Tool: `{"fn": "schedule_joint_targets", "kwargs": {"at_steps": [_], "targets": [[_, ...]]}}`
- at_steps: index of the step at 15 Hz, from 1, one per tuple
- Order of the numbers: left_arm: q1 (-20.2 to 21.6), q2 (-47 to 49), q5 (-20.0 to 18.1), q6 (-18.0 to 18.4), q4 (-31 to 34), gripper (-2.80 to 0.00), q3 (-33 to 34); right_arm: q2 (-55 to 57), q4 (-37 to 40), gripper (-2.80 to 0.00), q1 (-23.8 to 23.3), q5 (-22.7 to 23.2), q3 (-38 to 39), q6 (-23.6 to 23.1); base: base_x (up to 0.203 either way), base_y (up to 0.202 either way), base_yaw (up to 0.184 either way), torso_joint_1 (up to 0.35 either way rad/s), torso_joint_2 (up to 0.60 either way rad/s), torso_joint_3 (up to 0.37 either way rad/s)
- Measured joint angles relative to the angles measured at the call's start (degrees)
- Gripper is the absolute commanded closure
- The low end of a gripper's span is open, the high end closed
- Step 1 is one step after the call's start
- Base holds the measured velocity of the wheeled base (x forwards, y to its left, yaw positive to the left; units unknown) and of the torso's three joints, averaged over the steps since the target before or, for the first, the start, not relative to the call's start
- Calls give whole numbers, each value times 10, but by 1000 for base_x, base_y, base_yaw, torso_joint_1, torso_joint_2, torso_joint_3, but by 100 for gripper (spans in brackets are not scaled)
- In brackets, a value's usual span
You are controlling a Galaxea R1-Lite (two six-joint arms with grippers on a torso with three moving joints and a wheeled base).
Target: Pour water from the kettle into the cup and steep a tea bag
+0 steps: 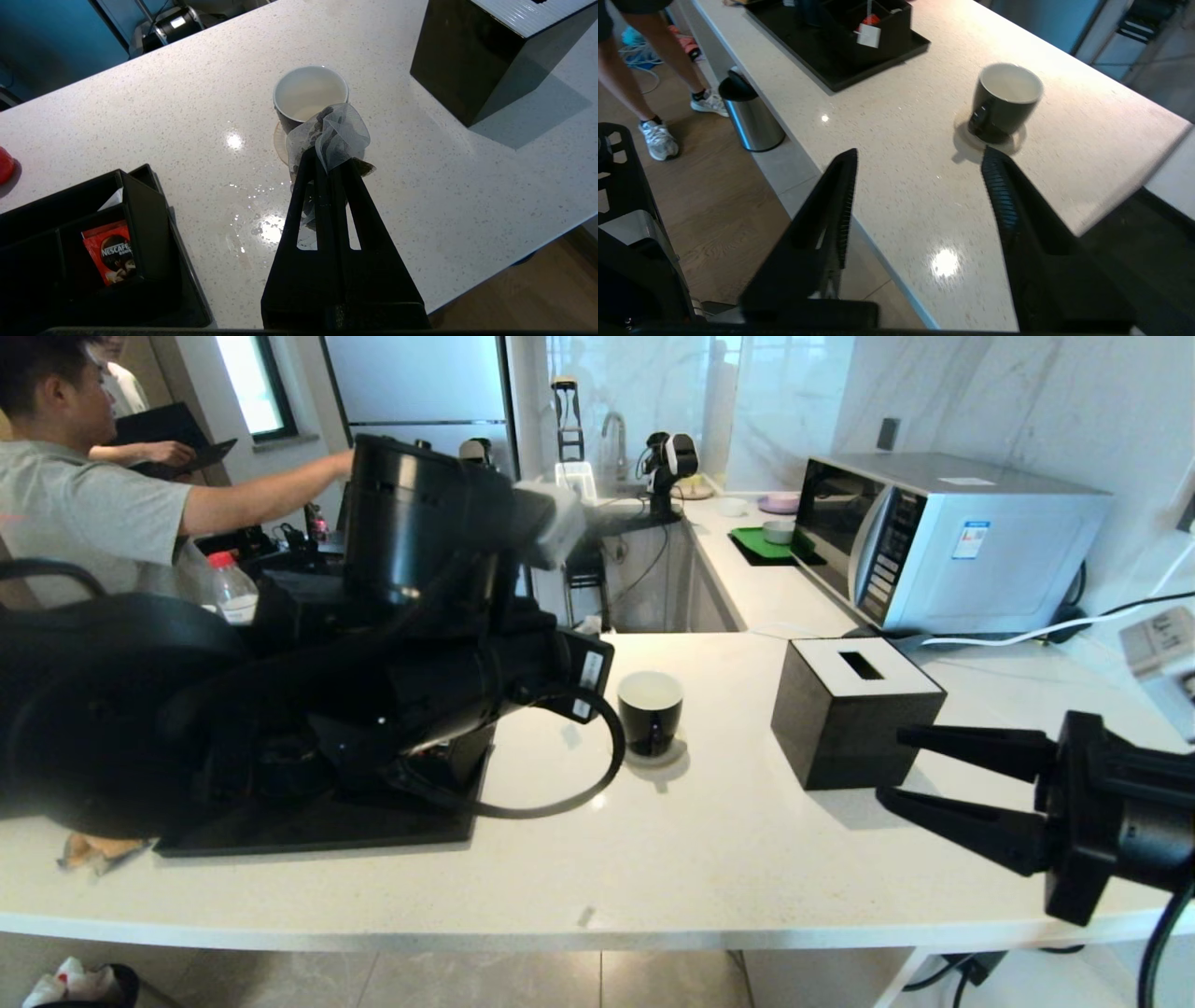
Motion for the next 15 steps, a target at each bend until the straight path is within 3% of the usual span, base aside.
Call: {"fn": "schedule_joint_targets", "kwargs": {"at_steps": [6, 12, 15], "targets": [[-3, 3, 1, 0, -15, 0, -8, 96, -109, -280, 59, -1, -7, 5, 0, 0, 0, 0, 0, 0], [-3, 11, 2, -1, -47, 0, -10, 180, -125, -280, 93, -1, -79, 28, 0, 0, 0, 0, 0, 0], [-3, 17, 3, -1, -58, 0, -18, 221, -179, -280, 110, -1, -98, 62, 0, 0, 0, 0, 0, 0]]}}
